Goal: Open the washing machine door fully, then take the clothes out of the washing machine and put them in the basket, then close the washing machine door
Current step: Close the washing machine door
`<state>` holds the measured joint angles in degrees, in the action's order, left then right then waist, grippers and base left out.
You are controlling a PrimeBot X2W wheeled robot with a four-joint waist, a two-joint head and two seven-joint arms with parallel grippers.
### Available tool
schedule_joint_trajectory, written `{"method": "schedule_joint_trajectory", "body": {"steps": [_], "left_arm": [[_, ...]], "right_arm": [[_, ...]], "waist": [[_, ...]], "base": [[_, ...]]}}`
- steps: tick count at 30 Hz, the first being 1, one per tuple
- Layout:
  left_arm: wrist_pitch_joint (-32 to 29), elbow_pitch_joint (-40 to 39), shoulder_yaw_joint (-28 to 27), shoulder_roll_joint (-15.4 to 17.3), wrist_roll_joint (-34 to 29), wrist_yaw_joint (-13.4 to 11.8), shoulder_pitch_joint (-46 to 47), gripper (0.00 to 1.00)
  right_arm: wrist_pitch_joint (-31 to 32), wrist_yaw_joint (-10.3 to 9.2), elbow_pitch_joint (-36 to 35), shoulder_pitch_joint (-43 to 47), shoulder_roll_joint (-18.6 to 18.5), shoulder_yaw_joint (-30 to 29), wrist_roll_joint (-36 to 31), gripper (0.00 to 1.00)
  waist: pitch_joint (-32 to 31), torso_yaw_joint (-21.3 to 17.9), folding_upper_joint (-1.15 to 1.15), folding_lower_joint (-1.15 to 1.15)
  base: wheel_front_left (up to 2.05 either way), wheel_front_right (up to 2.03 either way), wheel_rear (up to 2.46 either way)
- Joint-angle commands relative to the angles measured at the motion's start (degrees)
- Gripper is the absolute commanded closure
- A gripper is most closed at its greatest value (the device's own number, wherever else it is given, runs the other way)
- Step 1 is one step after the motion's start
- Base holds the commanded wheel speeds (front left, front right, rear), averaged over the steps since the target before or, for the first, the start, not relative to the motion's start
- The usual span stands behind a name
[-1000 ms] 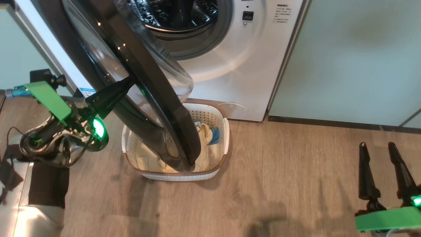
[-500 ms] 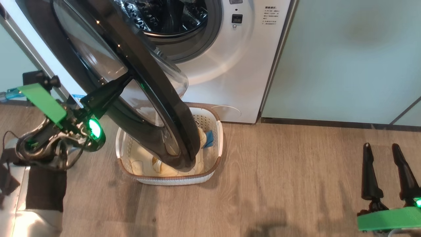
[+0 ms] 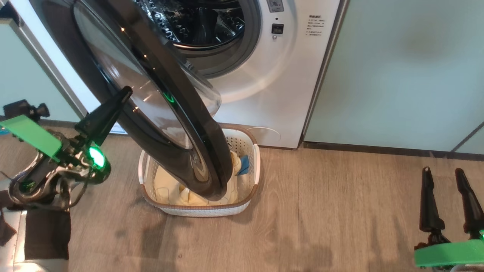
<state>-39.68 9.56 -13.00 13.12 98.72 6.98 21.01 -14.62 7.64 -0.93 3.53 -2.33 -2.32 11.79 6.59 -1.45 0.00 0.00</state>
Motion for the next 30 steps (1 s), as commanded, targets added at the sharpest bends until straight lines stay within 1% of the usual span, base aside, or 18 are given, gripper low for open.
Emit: {"method": "schedule_joint_trajectory", "body": {"steps": [1, 2, 5, 6, 7, 9, 11, 12, 14, 16, 17, 19, 21, 23, 25, 26, 30], "left_arm": [[1.19, -2.90, -2.78, 1.75, -1.92, 0.46, 0.91, 0.34], [2.31, -3.66, -3.11, 1.59, -3.06, 0.47, 0.78, 0.00], [6.14, -6.38, -3.65, 1.31, -7.78, 0.48, -0.18, 0.00], [7.74, -7.17, -3.40, 1.72, -10.57, 0.49, -0.77, 0.00], [9.37, -7.96, -2.64, 2.36, -13.88, 0.49, -1.42, 0.00], [13.15, -8.94, -1.53, 2.62, -18.39, 0.49, -2.33, 0.00], [17.19, -9.88, 0.28, 3.67, -23.14, 0.49, -3.19, 0.00], [19.69, -10.19, 1.02, 4.30, -25.54, 0.49, -3.62, 0.00], [25.07, -10.52, 3.54, 6.82, -32.39, 0.50, -4.95, 0.00], [31.26, -10.43, 5.76, 8.65, -38.47, 0.50, -5.98, 0.00], [34.60, -10.05, 6.80, 9.88, -42.52, 0.50, -6.62, 0.00], [40.80, -9.15, 8.56, 11.31, -49.68, 0.50, -7.67, 0.00], [46.37, -8.31, 9.56, 11.67, -56.53, -0.41, -8.65, 0.00], [50.34, -8.37, 11.15, 12.19, -63.78, -2.88, -10.18, 0.00], [52.39, -9.18, 12.10, 11.40, -68.41, -5.52, -11.89, 0.00], [52.39, -9.18, 12.10, 11.40, -68.41, -5.52, -11.89, 0.00], [54.19, -12.08, 12.70, 9.34, -74.62, -9.38, -16.06, 0.00]], "right_arm": [[-0.38, -0.15, -1.95, -0.40, -0.54, 0.75, 0.25, 0.00], [-0.38, -0.15, -1.97, -0.36, -0.54, 0.71, 0.23, 0.00], [-0.38, -0.15, -1.98, -0.39, -0.54, 0.63, 0.22, 0.00], [-0.38, -0.15, -2.01, -0.40, -0.54, 0.48, 0.24, 0.00], [-0.38, -0.15, -2.07, -0.43, -0.54, 0.34, 0.27, 0.00], [-0.38, -0.15, -2.17, -0.51, -0.54, 0.27, 0.23, 0.00], [-0.38, -0.15, -2.19, -0.64, -0.54, 0.27, 0.14, 0.00], [-0.38, -0.15, -2.20, -0.67, -0.54, 0.30, 0.08, 0.00], [-0.38, -0.15, -2.22, -0.78, -0.54, 0.30, 0.01, 0.00], [-0.38, -0.15, -2.27, -0.84, -0.54, 0.19, -0.02, 0.00], [-0.38, -0.15, -2.31, -0.84, -0.54, 0.12, -0.01, 0.00], [-0.38, -0.15, -2.43, -0.83, -0.54, 0.05, -0.02, 0.00], [-0.38, -0.15, -2.53, -0.77, -0.54, 0.08, -0.04, 0.00], [-0.38, -0.15, -2.57, -0.66, -0.54, 0.15, -0.17, 0.00], [-0.38, -0.15, -2.66, -0.45, -0.54, 0.14, -0.23, 0.00], [-0.38, -0.15, -2.66, -0.45, -0.54, 0.14, -0.23, 0.00], [-0.38, -0.15, -2.91, -0.01, -0.54, 0.37, -0.62, 0.00]], "waist": [[0.03, 0.29, 0.00, 0.00], [0.05, 0.45, 0.00, 0.00], [0.08, 0.75, 0.00, 0.00], [0.12, 0.91, 0.00, 0.00], [0.18, 1.05, 0.00, 0.00], [0.26, 1.22, 0.00, 0.00], [0.34, 1.39, 0.00, 0.00], [0.34, 1.42, 0.00, 0.00], [0.40, 1.45, 0.00, 0.00], [0.43, 1.46, 0.00, 0.00], [0.45, 1.47, 0.00, 0.00], [0.50, 1.45, 0.00, 0.00], [0.51, 1.41, 0.00, 0.00], [0.46, 1.36, 0.00, 0.00], [0.34, 1.32, 0.00, 0.00], [0.34, 1.32, 0.00, 0.00], [0.21, 1.23, 0.00, 0.00]], "base": [[0.00, 0.00, 0.00], [0.00, 0.00, 0.00], [0.00, 0.00, 0.00], [0.00, 0.00, 0.00], [0.00, 0.00, 0.00], [0.00, 0.00, 0.00], [0.00, 0.00, 0.00], [0.00, 0.00, 0.00], [0.00, 0.00, 0.00], [0.00, 0.00, 0.00], [0.00, 0.00, 0.00], [0.00, 0.00, 0.00], [0.00, 0.00, 0.00], [0.00, 0.00, 0.00], [0.00, 0.00, 0.00], [0.00, 0.00, 0.00], [0.00, 0.00, 0.00]]}}
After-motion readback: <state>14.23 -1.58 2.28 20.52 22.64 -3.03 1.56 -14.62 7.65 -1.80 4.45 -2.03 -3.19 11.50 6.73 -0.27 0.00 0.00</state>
